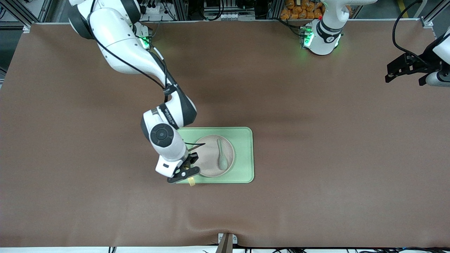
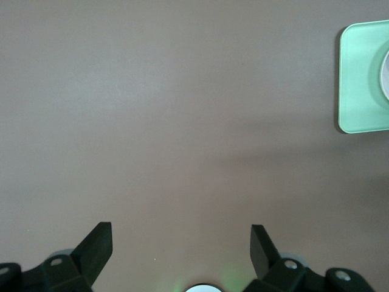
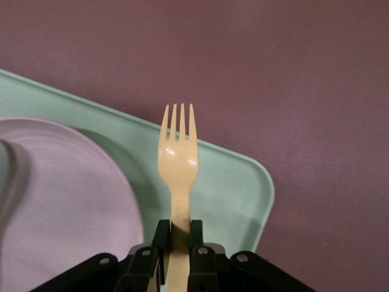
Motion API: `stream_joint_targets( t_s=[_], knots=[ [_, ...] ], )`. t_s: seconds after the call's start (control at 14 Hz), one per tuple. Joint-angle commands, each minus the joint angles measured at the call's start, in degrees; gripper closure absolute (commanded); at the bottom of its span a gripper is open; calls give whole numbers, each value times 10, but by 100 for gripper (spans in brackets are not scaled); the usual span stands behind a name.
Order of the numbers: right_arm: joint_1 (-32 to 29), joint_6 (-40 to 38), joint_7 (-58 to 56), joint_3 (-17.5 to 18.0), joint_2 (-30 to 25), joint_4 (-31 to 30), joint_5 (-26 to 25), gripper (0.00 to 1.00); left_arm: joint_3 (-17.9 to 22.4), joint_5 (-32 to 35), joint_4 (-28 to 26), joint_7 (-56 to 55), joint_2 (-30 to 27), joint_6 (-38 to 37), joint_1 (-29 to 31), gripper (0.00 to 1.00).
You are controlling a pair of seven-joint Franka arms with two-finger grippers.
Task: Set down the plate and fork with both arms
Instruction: 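Lift the fork with the right gripper and move it beside the plate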
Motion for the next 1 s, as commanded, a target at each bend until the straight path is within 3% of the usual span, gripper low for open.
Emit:
stream_joint_targets(
  t_s=[0.0,0.36,0.93],
  knots=[
    [-18,5,29,8,-47,-78,1,100,-3,7,6,-9,4,2,1,0],
    [-22,7,149,10,-62,-114,2,100,-3,7,5,-9,4,2,2,0],
    [0,66,182,10,-57,-158,2,100,-3,7,5,-8,4,2,3,0]
  ],
)
